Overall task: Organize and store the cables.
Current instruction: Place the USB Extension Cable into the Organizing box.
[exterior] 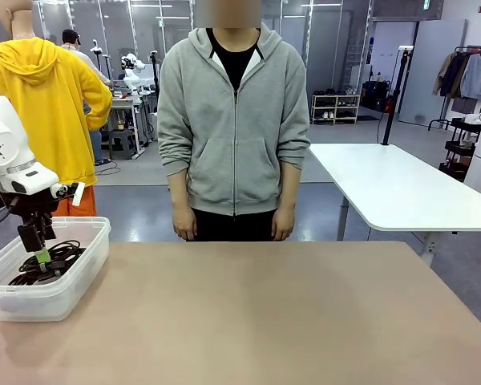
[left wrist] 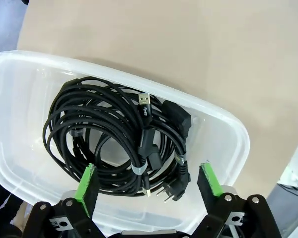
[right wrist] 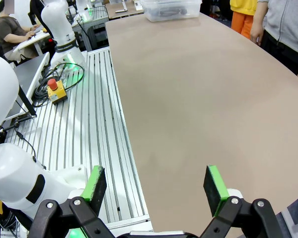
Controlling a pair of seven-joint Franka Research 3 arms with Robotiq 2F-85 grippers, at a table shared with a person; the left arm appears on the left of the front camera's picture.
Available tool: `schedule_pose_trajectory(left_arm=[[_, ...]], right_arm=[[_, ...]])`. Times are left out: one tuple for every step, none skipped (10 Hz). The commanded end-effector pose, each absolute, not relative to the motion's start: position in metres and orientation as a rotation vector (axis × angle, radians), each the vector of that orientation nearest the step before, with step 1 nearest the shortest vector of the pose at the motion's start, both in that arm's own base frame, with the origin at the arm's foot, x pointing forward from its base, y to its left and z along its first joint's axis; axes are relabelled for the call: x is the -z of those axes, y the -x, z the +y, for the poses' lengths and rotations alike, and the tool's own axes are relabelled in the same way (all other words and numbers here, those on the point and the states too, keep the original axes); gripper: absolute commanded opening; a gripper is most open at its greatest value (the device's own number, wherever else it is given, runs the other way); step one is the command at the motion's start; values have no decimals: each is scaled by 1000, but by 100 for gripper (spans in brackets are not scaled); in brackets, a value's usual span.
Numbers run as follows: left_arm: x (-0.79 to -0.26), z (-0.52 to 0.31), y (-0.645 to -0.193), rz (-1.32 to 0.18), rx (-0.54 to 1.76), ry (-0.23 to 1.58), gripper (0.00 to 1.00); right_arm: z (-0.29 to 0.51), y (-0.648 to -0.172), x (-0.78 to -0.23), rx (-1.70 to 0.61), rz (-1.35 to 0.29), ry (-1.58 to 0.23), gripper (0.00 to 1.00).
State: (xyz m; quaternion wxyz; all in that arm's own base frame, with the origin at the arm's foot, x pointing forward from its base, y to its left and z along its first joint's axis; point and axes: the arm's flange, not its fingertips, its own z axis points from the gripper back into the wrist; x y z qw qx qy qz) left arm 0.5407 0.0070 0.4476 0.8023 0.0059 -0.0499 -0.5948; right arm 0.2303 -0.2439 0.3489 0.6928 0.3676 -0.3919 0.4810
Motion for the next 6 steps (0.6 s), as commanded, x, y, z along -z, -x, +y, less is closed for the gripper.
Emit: schedule_pose_trajectory(left_arm=[[-449,9,-545,-111,1290,-17,100],[-449,9,-545,-111,1290,-17,100],[-449,9,-545,-111,1290,-17,100],[-449,9,-545,-111,1290,-17,100],[-449,9,-545,-111,1290,-17,100],[-449,9,-545,-111,1290,-17,100]], right_arm=[[-240,-232,-352,-1042,-872,-813,100],[-240,-232,-352,-1042,-872,-813,100],[-240,-232,-352,-1042,-872,-813,100],[-240,-232,-352,-1042,-872,-813,100],[-240,-232,-352,-1042,-872,-813,100],[-240,-232,-352,-1042,-872,-813,100]])
